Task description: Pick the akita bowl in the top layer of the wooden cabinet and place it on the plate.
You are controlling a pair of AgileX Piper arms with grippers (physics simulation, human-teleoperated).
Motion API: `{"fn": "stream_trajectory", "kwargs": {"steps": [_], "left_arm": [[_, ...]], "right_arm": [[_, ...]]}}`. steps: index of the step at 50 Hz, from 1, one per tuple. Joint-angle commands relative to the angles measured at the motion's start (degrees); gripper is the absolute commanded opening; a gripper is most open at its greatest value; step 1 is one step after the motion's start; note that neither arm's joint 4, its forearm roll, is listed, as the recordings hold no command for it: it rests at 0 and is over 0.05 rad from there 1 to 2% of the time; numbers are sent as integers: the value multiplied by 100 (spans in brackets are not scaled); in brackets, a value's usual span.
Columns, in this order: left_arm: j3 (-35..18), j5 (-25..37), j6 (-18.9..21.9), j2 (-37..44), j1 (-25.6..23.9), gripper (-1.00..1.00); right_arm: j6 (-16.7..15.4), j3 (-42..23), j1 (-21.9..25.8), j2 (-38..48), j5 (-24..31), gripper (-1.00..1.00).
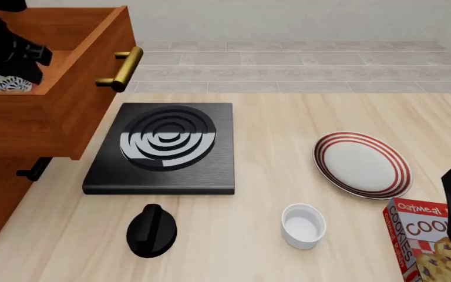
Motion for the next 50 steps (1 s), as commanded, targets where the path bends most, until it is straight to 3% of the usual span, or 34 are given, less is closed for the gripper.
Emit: {"fn": "stream_trajectory", "kwargs": {"steps": [1,27,50], "left_arm": [[-109,126,-9,1,-196,-100],[-850,476,-90,-54,-508,-100],[-1097,479,-273,-153,-719,-100]], "right_arm": [[2,-2,0,0,1,100],[9,-24,3,-9,6,100],[-5,-27,-17,-10,-11,100]]}}
